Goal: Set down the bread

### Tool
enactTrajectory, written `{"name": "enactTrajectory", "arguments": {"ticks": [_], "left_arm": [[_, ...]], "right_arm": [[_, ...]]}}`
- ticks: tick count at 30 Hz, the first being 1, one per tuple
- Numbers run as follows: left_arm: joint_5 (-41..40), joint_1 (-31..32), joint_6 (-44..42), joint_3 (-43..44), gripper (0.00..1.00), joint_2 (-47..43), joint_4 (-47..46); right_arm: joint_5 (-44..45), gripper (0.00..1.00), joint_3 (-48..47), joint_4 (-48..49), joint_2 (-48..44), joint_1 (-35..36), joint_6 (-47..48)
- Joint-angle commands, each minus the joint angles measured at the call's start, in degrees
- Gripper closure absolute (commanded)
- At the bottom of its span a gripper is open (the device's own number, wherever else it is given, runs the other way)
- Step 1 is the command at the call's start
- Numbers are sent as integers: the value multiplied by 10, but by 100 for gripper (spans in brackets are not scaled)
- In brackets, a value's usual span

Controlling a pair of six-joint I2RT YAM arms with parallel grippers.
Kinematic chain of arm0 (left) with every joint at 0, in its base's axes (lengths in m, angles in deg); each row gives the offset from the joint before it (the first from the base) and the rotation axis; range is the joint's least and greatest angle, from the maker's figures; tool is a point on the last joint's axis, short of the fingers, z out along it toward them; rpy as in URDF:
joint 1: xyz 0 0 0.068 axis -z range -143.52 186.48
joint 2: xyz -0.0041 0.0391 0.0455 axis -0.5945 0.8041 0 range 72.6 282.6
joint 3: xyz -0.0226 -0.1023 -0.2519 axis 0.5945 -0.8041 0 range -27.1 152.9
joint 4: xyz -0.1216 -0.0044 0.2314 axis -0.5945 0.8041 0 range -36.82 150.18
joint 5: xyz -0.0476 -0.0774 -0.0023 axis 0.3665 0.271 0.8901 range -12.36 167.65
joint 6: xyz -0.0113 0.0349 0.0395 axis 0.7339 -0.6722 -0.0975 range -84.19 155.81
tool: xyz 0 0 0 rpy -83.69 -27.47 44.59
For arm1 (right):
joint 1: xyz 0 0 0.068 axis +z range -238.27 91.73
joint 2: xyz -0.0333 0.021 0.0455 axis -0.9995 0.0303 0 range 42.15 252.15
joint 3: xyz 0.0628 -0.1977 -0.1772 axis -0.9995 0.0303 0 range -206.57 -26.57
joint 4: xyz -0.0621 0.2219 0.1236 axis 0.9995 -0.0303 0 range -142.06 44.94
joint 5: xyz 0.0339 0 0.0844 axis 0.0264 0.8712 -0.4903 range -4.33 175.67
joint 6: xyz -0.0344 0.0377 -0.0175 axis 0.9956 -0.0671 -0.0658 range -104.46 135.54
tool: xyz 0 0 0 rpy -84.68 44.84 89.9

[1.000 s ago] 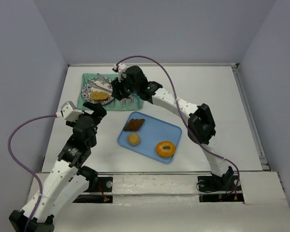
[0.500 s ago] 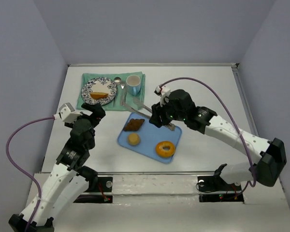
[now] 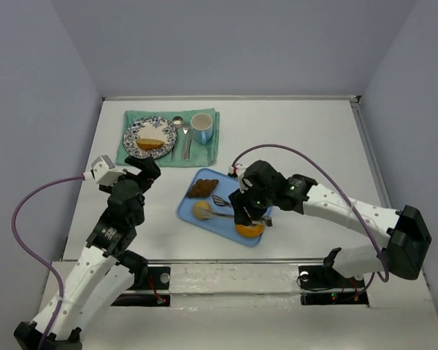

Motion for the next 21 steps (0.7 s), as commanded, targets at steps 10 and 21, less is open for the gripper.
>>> {"name": "enactTrajectory", "arguments": {"ticks": [10,21], "left_arm": [[-18,-6,-6,-5,1,13,-37],[-19,-6,-6,-4,1,20,-38]], "right_arm": [[21,38,-35,5,63,16,20],[2,44,-61,33,101,21,40]]}}
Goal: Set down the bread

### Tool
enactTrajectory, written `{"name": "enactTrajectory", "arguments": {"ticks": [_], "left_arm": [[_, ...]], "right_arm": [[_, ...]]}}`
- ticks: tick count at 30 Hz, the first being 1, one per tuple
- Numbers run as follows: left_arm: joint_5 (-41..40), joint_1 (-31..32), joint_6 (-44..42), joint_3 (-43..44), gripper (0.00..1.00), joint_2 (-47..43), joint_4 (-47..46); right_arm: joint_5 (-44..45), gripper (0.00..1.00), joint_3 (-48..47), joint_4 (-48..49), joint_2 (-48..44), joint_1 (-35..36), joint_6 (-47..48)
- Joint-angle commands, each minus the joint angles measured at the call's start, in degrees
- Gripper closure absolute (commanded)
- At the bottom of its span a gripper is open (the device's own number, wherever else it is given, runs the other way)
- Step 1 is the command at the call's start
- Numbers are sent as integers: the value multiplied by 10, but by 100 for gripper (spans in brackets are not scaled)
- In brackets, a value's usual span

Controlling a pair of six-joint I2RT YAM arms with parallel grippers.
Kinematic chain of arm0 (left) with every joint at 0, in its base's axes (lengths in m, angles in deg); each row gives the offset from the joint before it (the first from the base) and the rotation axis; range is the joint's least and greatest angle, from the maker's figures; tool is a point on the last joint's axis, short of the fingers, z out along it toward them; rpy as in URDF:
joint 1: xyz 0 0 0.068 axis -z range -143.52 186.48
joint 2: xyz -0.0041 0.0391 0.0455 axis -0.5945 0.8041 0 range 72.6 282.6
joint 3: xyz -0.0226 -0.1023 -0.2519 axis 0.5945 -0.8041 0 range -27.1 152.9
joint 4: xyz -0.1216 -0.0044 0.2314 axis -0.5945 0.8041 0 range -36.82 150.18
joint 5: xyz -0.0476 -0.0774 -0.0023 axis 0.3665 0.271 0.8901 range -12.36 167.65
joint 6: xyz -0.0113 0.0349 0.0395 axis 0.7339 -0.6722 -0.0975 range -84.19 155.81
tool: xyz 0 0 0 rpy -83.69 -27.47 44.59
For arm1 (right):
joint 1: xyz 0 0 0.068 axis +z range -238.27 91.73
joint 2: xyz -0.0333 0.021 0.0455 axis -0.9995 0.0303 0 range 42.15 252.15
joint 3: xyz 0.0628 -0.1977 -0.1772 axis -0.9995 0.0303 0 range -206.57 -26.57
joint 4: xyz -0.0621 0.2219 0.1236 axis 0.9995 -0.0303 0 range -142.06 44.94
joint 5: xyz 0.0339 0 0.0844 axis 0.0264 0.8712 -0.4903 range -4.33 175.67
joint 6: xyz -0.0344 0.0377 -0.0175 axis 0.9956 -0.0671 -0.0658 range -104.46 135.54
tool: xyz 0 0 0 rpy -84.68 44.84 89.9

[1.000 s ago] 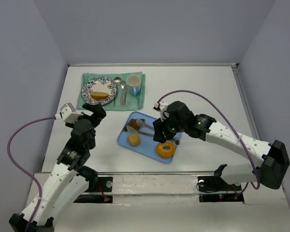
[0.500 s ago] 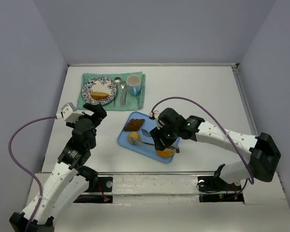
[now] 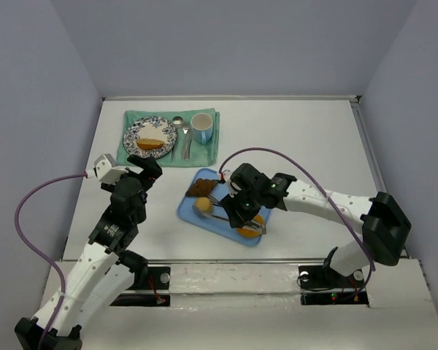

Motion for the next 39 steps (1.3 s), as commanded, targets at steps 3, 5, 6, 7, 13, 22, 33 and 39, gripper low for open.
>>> {"name": "enactTrajectory", "arguments": {"ticks": [3,5,6,7,13,22,33,39], "left_arm": [[-19,-6,-7,-4,1,0,-33],[-19,-6,-7,-4,1,-4,-33],[-19,-6,-6,-5,1,-4,-33],[-19,-6,-6,-5,1,-5,-32],[-19,-6,-4,-6,1,-12,-33],[-17,-6,-2,-12,1,-19,-38],[-27,-6,-2,-13,1,-20,-35],[-31,-6,-2,-14,1,-19,-35]], "right_arm": [[22,67,-41,31,-12,5,4],[52,79,-43,25,-26,5,-9],[59,84,-43,19,-35,5,-9],[61,85,-42,18,-56,5,-10],[86,89,-56,20,-112,5,-27],[178,93,-153,171,-18,-21,-22],[197,90,-499,221,327,-57,21],[206,82,-651,219,494,-57,25]]}}
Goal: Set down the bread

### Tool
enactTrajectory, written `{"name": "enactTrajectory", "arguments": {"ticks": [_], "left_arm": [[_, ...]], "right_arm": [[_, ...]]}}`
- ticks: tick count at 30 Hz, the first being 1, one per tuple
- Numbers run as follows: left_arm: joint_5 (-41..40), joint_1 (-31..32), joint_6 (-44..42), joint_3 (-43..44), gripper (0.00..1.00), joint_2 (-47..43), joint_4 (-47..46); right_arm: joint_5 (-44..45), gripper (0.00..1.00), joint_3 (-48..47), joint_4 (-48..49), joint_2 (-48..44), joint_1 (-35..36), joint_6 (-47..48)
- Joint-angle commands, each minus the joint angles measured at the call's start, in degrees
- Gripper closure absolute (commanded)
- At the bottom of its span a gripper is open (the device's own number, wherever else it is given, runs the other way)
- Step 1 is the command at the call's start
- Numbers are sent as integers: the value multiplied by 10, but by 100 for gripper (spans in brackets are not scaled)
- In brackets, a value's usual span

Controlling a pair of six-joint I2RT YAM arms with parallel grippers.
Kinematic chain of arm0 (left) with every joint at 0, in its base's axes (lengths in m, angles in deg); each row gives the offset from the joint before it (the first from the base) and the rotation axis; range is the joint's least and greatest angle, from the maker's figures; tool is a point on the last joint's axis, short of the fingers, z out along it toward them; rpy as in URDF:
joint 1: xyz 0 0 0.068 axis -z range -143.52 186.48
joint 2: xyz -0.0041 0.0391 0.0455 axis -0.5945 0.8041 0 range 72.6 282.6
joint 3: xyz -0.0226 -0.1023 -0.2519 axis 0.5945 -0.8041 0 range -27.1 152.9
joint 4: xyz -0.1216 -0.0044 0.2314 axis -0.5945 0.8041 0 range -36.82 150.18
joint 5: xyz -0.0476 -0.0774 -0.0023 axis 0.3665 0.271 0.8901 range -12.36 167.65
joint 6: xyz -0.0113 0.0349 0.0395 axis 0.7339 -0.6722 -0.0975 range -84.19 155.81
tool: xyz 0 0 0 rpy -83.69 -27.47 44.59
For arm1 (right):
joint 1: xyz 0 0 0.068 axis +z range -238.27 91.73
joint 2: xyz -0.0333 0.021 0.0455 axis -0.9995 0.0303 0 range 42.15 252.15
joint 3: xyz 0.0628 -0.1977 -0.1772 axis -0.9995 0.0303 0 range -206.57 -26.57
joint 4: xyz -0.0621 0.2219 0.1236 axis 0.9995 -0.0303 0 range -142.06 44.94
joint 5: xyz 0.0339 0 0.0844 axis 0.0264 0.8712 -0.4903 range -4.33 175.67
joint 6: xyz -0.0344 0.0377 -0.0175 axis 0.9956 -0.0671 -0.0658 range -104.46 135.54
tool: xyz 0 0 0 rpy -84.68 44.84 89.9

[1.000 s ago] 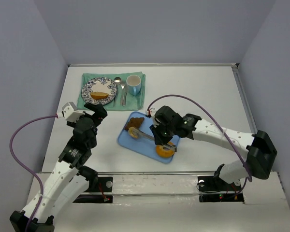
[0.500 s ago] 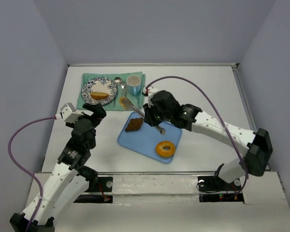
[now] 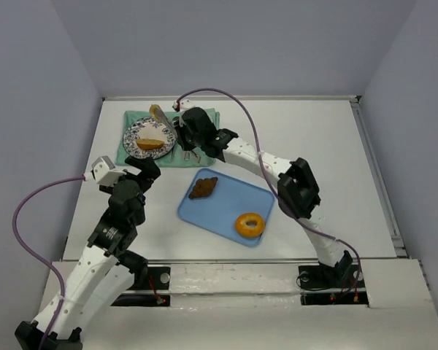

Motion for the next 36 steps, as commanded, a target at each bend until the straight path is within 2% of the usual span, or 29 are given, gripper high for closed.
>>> {"name": "enactTrajectory", "arguments": {"ticks": [1,2,6,9,14,25,32,36], "left_arm": [[-26,-3,0,-7,1,-3,-28],[-27,-3,-2,-7,1,-2,-32],[-28,-3,-3,-4,1,6,-29],[-29,-3,-1,-6,1,6,-29],[-24,-3,-2,-6,1,4,-31],[-19,-3,-2,-4,1,3,-30],[-17,-3,-2,-5,1,-5,-28],[-15,-3,-2,-5,1,-10,-25]], "right_arm": [[10,82,-123,32,83,1,13],[10,81,-139,32,99,1,10],[-9,67,-172,30,158,1,-37],[-43,56,-170,32,162,1,-45],[-25,38,-147,38,146,1,-38],[-22,36,-100,50,62,1,-25],[-27,37,-23,71,-26,1,-11],[7,37,46,89,-94,1,-9]]}}
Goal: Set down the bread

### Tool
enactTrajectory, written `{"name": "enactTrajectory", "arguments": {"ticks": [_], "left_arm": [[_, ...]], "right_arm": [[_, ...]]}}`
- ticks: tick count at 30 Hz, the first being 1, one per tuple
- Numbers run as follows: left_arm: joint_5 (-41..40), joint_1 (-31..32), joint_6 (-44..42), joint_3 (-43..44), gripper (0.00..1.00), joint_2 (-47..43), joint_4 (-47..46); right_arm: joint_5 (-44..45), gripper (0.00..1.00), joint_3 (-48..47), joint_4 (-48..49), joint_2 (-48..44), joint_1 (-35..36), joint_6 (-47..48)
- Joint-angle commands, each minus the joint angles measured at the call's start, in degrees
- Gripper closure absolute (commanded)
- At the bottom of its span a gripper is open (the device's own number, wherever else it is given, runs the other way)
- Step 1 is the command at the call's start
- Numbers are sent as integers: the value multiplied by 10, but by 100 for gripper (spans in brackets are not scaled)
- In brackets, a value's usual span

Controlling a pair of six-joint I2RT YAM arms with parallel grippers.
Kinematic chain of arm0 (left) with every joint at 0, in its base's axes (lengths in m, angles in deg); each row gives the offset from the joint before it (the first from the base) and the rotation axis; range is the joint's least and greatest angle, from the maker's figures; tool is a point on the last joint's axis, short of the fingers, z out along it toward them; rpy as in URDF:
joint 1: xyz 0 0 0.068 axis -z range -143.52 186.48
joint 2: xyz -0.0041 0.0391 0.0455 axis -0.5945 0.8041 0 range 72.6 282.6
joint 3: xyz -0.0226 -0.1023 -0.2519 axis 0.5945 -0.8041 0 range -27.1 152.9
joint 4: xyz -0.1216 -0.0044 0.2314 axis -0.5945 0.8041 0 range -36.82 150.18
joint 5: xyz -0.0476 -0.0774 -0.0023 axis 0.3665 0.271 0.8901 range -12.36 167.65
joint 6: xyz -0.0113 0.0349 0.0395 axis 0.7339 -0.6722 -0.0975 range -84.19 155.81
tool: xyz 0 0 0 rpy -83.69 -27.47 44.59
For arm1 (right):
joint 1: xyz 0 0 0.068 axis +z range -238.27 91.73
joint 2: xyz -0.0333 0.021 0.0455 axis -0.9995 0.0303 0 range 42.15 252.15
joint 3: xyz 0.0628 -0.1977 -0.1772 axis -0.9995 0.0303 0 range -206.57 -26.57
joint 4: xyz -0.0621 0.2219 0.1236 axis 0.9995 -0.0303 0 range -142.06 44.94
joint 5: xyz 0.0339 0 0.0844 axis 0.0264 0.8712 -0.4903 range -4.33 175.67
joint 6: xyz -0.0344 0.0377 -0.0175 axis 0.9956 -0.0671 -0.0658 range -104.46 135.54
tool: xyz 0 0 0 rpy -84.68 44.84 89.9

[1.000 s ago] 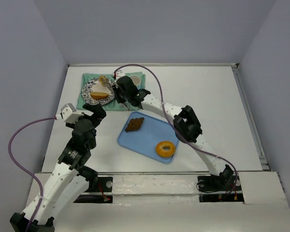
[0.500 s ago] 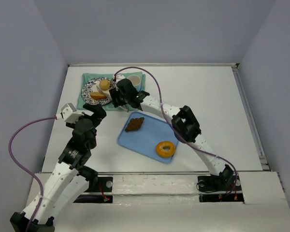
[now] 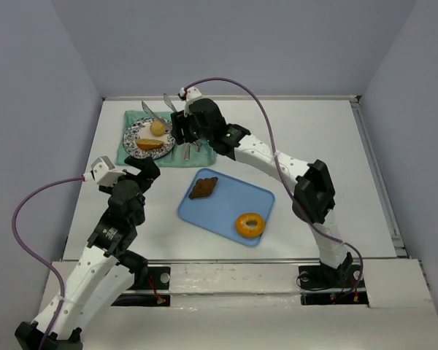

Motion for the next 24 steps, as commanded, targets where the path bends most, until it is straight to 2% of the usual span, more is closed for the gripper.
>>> {"name": "enactTrajectory", "arguments": {"ticks": [1,3,6,7,8,11,12,13,15,16,18,19,22,24], "left_arm": [[-14,-3,-1,-4,1,-9,-23],[-14,-3,1,-5,1,-15,-21],[-14,-4,2,-6,1,-21,-19],[-12,-4,2,-6,1,-22,-19],[-13,-4,2,-6,1,-23,-19],[-14,-4,1,-8,1,-22,-20],[-14,-4,1,-7,1,-21,-20],[-14,-4,1,-6,1,-20,-19],[-11,-4,2,-6,1,-20,-19],[-11,-4,2,-6,1,-20,-21],[-13,-4,3,-9,1,-19,-23],[-14,-4,3,-9,1,-18,-23],[-14,-4,3,-9,1,-16,-25],[-17,-4,3,-9,1,-14,-26]], "right_arm": [[39,37,55,64,-77,1,9],[75,38,91,68,-110,1,1],[171,38,201,75,-228,1,-29],[187,38,270,77,-257,1,-35],[202,38,271,77,-288,1,-41],[307,39,466,50,-419,1,-138],[325,39,501,9,-484,1,-164],[339,39,534,9,-485,1,-187],[363,39,587,-76,-573,1,-236],[389,38,625,-151,-599,1,-301],[378,38,673,-243,-665,1,-388],[367,38,688,-244,-679,1,-415],[323,35,746,-343,-705,1,-514],[324,35,771,-364,-709,1,-582]]}}
